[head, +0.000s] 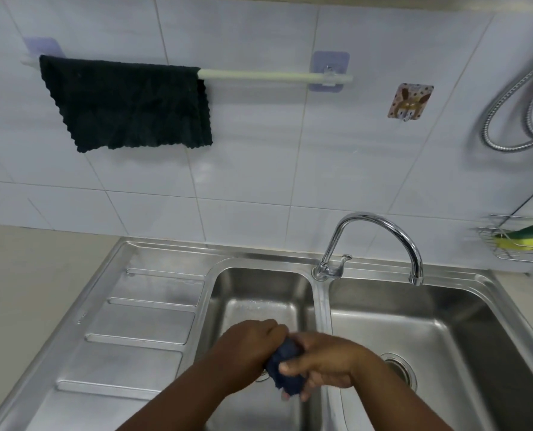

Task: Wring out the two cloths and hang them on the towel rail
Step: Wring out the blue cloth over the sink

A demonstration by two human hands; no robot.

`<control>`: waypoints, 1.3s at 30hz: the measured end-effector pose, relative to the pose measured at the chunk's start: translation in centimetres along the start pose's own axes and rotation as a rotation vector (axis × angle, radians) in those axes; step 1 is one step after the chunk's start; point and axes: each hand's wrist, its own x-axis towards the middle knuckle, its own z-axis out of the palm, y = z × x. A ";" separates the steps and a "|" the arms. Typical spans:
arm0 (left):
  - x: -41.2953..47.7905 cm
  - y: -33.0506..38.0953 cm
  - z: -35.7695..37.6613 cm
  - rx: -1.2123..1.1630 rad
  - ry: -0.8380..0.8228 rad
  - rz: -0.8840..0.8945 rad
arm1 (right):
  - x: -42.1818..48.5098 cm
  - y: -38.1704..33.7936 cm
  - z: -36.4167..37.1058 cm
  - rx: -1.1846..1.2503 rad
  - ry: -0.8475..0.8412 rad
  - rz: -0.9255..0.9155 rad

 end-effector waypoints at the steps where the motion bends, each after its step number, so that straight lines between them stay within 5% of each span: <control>1: 0.2 0.2 0.3 0.033 0.024 0.046 | 0.5 0.3 0.5 -0.042 -0.041 0.049; 7: 0.0 -1.3 1.6 0.125 -0.043 0.061 | 3.0 2.6 2.3 -0.015 0.185 0.101; 14: -0.3 0.2 2.8 0.166 -0.042 0.242 | 1.9 4.1 0.1 0.265 -0.218 -0.010; 16: -0.1 0.1 3.1 0.181 -0.037 0.275 | 1.9 4.1 0.4 0.209 -0.181 0.048; 20: 0.1 -0.9 3.6 0.282 -0.133 0.240 | 3.0 3.8 1.7 0.032 0.030 0.200; 24: 0.0 -1.5 4.5 0.300 -0.450 0.018 | 5.3 4.2 2.0 -0.396 0.376 0.238; 31: 1.1 -0.5 5.7 -0.018 -0.696 -0.428 | 7.0 6.5 1.0 -1.321 0.733 -0.062; 39: 1.0 -0.3 6.2 -0.607 -1.025 -0.736 | 7.2 7.8 0.8 -1.673 0.678 -0.118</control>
